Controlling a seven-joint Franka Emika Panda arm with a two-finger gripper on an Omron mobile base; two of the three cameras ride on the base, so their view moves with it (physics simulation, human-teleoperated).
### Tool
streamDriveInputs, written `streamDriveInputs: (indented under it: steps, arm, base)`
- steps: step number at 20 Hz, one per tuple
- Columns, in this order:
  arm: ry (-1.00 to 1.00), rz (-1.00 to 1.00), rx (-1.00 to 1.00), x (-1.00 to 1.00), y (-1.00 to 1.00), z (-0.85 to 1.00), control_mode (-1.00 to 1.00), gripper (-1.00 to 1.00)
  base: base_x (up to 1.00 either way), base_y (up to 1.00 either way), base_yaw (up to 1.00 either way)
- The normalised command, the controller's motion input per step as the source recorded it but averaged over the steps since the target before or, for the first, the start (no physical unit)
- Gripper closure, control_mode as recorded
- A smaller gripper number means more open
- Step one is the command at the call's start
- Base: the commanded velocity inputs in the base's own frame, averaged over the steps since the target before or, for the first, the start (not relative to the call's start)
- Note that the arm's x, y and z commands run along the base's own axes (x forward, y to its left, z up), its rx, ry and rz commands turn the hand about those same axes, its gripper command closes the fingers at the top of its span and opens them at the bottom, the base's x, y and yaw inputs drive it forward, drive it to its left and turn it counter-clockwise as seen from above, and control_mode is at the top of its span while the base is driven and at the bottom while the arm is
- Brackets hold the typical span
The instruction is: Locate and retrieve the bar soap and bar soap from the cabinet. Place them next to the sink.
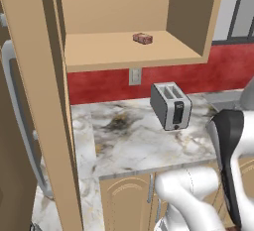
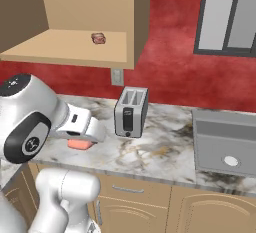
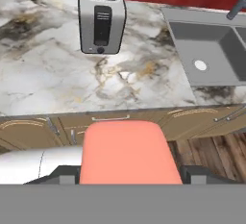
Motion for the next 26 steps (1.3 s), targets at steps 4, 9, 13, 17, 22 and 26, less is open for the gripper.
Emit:
streamDriveInputs:
  steps: [4, 9, 13, 17, 22, 26]
  arm:
    - [0.08, 0.00, -0.05, 0.08, -0.78, -0.44, -1.00, 1.00]
    - [0.12, -0.01, 0.00, 0.19, -0.76, -0.35, -1.00, 1.00]
    - [0.11, -0.02, 0.02, 0.20, -0.61, -0.27, -1.00, 1.00]
    - [0.07, 0.05, 0.08, 0.37, -0.46, -0.31, -1.00, 1.00]
    - [0.08, 0.08, 0.15, 0.56, -0.49, -0.37, -1.00, 1.00]
    - [0.05, 0.05, 0.12, 0.71, -0.62, -0.30, -1.00, 1.00]
  base:
    - [0.00, 0.00, 0.00]
    - [0.00, 0.00, 0.00]
    - [0.00, 0.00, 0.00]
    - [0.00, 0.00, 0.00]
    - [0.00, 0.00, 0.00]
    - [0.00, 0.00, 0.00]
